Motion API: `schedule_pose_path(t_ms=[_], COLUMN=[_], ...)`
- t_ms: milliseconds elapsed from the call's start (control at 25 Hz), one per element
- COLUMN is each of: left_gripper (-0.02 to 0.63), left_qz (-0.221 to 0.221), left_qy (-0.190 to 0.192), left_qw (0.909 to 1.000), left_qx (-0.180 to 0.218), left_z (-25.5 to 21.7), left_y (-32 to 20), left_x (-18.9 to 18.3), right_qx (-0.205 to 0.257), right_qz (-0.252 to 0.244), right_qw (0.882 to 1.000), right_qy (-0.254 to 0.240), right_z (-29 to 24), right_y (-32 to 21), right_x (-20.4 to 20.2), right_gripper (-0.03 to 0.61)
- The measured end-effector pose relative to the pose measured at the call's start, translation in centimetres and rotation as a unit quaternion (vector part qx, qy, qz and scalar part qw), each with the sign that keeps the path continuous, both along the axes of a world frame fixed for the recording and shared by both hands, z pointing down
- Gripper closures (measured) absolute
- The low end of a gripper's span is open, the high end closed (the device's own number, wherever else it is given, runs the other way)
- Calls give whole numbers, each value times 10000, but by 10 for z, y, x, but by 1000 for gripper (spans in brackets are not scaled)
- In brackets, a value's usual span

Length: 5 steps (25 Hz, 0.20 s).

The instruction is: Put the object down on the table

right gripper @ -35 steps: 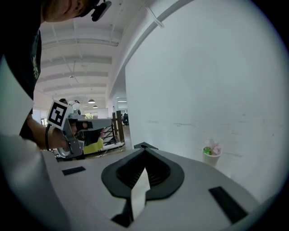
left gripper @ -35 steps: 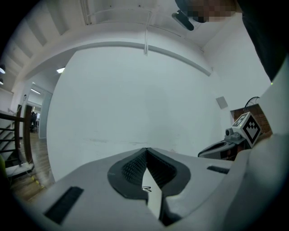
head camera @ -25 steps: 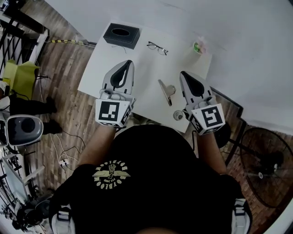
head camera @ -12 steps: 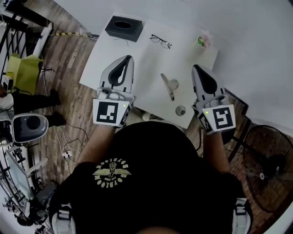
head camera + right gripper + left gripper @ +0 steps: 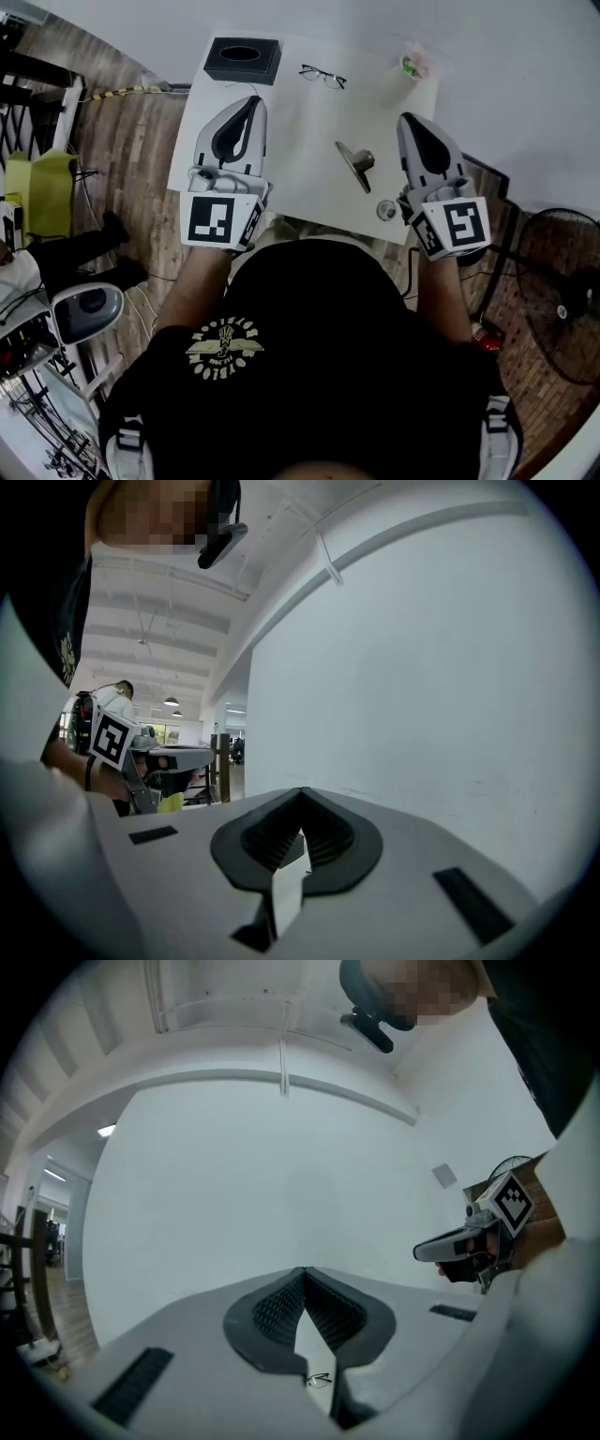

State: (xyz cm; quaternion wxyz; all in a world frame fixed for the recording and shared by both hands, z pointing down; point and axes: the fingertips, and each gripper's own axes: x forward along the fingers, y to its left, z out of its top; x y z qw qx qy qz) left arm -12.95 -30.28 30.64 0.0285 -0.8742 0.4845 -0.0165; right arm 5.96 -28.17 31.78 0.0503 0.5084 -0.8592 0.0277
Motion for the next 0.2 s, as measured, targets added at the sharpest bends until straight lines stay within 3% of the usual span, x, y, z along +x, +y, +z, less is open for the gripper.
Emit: schedule_pose_path(t_ms=[200], left_gripper=[607], left_qz=[311], left_qy=[0], left_qw=[9995], left_qx=[-31], left_z=[-1], left_y=[-1], left_x=[-20], right_qx=[12], right_qz=[191], right_qw=[9998], right_qy=[-100], right_z=[-8], right_y=[7], right_x=[-32], right_gripper=[577])
